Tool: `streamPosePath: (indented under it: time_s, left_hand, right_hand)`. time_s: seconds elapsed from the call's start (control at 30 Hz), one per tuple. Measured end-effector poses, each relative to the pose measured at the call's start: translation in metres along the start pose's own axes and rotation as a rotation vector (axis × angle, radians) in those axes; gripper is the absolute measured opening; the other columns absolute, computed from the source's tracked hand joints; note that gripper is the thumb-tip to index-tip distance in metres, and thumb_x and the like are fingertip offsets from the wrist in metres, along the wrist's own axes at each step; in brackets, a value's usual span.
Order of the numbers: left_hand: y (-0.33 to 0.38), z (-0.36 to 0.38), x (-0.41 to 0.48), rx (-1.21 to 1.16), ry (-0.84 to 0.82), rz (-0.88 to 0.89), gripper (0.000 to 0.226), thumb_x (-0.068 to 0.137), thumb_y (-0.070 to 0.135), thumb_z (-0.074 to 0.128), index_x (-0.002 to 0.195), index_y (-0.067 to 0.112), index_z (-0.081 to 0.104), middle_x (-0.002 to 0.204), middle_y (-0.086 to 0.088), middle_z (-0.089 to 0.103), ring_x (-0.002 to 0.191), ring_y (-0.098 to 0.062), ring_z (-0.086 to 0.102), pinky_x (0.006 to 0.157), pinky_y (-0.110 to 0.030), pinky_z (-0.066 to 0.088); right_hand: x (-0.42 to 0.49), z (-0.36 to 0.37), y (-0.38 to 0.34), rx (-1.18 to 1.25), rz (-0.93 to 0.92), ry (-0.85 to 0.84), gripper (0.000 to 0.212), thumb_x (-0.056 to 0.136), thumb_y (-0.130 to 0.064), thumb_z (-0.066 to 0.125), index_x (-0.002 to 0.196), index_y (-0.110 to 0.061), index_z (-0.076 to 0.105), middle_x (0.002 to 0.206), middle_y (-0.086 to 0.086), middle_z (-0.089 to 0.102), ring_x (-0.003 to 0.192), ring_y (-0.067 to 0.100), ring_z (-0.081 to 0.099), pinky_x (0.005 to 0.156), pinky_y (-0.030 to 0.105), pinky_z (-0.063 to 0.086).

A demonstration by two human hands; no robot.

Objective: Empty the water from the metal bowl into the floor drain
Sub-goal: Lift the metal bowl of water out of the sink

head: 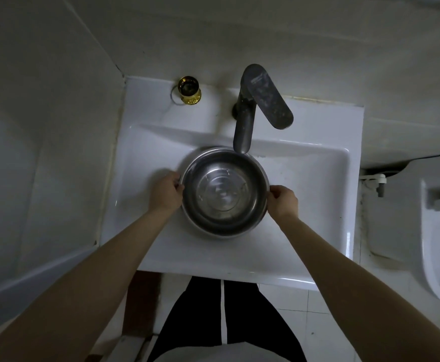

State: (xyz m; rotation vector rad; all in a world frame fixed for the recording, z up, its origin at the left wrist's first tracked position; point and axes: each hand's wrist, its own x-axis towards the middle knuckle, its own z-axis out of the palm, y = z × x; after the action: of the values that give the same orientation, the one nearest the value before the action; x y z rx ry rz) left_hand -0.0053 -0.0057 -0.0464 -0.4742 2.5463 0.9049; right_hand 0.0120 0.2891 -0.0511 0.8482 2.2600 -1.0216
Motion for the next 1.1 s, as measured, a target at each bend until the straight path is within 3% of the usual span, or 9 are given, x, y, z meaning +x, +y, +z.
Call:
streamPosePath:
  time_s: [0.17, 0.33, 0.43, 0.5, 0.87, 1.1]
  left_hand:
    - [0.002, 0.0, -0.001, -0.008, -0.004, -0.022, 0.021, 0.088, 0.002, 0.062, 0.108, -0.002, 0.069, 0.104, -0.02, 0.072, 0.098, -0.033, 0.066, 0.083, -0.032, 0.047]
    - [0.003, 0.002, -0.007, -0.025, 0.007, -0.009, 0.014, 0.085, -0.001, 0.062, 0.096, 0.001, 0.069, 0.092, -0.017, 0.072, 0.088, -0.032, 0.066, 0.074, -0.03, 0.045]
    - [0.003, 0.002, -0.012, -0.047, 0.001, -0.026, 0.016, 0.087, 0.001, 0.061, 0.099, 0.003, 0.071, 0.094, -0.016, 0.074, 0.088, -0.031, 0.068, 0.077, -0.032, 0.05]
    - [0.002, 0.002, -0.017, -0.057, 0.007, -0.033, 0.015, 0.086, 0.001, 0.06, 0.096, 0.005, 0.07, 0.089, -0.013, 0.073, 0.085, -0.03, 0.067, 0.071, -0.028, 0.047]
    - [0.006, -0.011, -0.038, -0.046, 0.048, -0.056, 0.017, 0.087, 0.007, 0.062, 0.101, 0.007, 0.071, 0.095, -0.012, 0.074, 0.09, -0.029, 0.067, 0.071, -0.021, 0.038]
    - [0.008, -0.025, -0.056, -0.036, 0.079, -0.053, 0.017, 0.087, 0.009, 0.061, 0.102, 0.009, 0.07, 0.096, -0.01, 0.074, 0.091, -0.028, 0.068, 0.072, -0.022, 0.039]
  right_hand:
    - [0.001, 0.0, 0.001, 0.001, 0.021, 0.002, 0.026, 0.1, -0.017, 0.05, 0.106, -0.019, 0.076, 0.089, -0.001, 0.07, 0.083, 0.022, 0.068, 0.083, 0.035, 0.058]
    - [-0.002, -0.002, 0.003, 0.008, 0.015, 0.009, 0.021, 0.1, -0.018, 0.052, 0.09, -0.029, 0.067, 0.082, -0.005, 0.069, 0.082, 0.022, 0.069, 0.081, 0.037, 0.059]
    - [-0.005, -0.004, 0.004, 0.02, 0.025, 0.004, 0.022, 0.101, -0.018, 0.053, 0.098, -0.026, 0.073, 0.078, -0.013, 0.066, 0.079, 0.018, 0.068, 0.078, 0.033, 0.058]
    - [-0.008, -0.006, 0.004, 0.03, 0.029, 0.002, 0.021, 0.101, -0.018, 0.054, 0.101, -0.024, 0.074, 0.078, -0.014, 0.065, 0.08, 0.017, 0.069, 0.078, 0.033, 0.058]
    - [-0.033, -0.016, 0.001, 0.089, 0.007, 0.007, 0.023, 0.101, -0.021, 0.054, 0.107, -0.018, 0.076, 0.09, -0.003, 0.073, 0.079, 0.015, 0.067, 0.082, 0.033, 0.057]
    - [-0.056, -0.027, -0.002, 0.143, -0.031, 0.01, 0.026, 0.097, -0.023, 0.055, 0.078, -0.024, 0.072, 0.075, -0.003, 0.073, 0.073, 0.019, 0.068, 0.074, 0.034, 0.056]
